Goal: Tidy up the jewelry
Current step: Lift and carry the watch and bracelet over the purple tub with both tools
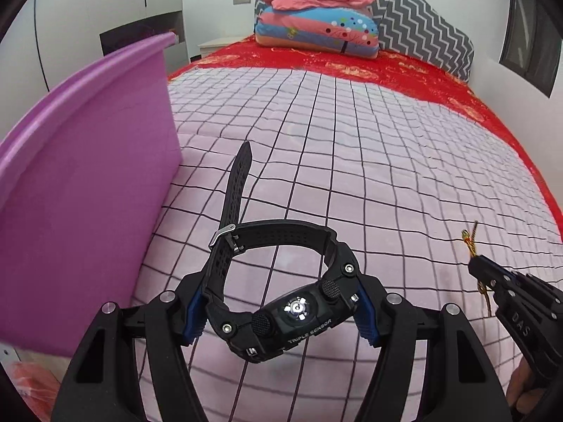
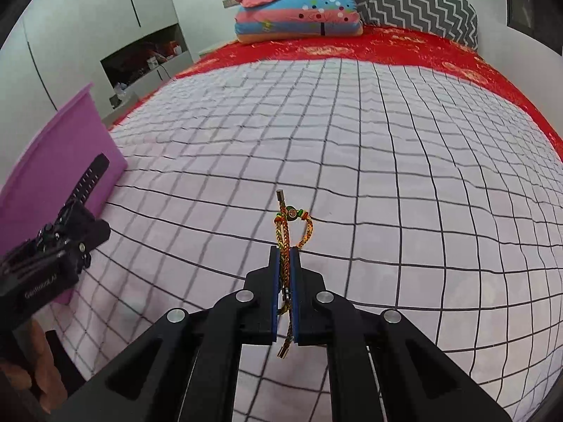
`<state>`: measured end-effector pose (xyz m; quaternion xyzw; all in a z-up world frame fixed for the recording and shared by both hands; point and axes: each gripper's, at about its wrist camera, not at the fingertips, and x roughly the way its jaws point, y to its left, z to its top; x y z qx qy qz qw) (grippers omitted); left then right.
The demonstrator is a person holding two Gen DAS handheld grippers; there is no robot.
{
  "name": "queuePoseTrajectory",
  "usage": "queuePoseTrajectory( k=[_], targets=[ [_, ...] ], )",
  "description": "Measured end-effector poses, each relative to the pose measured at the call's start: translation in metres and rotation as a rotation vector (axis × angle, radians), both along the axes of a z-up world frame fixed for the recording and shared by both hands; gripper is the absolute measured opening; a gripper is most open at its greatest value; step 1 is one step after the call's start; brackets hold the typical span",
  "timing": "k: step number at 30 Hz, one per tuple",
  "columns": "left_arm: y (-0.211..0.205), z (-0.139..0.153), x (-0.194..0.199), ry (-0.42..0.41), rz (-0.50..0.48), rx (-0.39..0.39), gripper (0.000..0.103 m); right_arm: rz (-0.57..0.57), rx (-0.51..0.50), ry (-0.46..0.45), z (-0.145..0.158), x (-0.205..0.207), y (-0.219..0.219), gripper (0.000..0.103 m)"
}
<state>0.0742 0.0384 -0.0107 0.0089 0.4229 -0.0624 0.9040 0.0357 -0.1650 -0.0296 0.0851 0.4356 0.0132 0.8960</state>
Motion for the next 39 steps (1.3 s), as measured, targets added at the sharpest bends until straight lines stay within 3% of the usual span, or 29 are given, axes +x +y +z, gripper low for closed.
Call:
queuePoseTrajectory(
  k=[11,19,30,39],
  targets=[
    [0.03,0.079,-0.044,-0.117,0.003,-0.062,0.064,0.087,0.036,-0.151,0.071,-0.02,0.041,0.006],
    [0.073,0.123,-0.048,-0.2,0.064,-0.084,0.065,0.211,0.068,-0.259,0.125,-0.013,0.095,0.006],
    [0.165,0.135,-0.024,-0.216,0.253,-0.018,0.065,0.401,0.133,-0.267,0.15,0.028,0.199,0.006],
    [0.24,0.114,-0.011,-0.15,0.394,-0.016,0.065,0.56,0.153,-0.214,0.149,0.061,0.29,0.006]
  ],
)
